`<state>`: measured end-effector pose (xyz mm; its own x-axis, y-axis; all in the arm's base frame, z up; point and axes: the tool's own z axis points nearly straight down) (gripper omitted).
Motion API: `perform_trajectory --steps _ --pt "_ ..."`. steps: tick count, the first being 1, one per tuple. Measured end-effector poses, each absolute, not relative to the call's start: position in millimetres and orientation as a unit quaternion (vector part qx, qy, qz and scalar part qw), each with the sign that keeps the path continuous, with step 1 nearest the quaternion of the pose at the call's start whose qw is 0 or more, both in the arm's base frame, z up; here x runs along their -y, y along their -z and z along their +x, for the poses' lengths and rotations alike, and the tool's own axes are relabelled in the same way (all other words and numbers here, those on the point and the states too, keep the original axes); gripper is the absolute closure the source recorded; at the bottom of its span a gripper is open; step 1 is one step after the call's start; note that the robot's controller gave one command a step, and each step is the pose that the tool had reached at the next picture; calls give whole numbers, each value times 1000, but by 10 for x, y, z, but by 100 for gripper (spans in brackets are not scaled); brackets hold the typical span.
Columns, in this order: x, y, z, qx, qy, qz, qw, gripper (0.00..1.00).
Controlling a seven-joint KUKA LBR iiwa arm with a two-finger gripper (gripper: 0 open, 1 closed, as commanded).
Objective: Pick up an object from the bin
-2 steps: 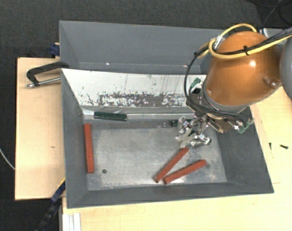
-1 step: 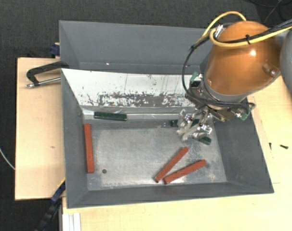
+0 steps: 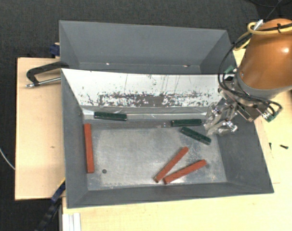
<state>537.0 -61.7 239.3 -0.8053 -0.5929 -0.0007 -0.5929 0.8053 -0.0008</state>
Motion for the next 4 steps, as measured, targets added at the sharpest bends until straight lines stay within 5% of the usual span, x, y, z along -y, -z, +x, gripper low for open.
perform_trajectory --steps 1,2,4 --pt "601 -2394 5372 -950 0 -313 1 100" --pt "168 -1381 5078 -960 -2 -281 -1 0" --pt "182 -1393 5097 -960 0 -281 2 0"
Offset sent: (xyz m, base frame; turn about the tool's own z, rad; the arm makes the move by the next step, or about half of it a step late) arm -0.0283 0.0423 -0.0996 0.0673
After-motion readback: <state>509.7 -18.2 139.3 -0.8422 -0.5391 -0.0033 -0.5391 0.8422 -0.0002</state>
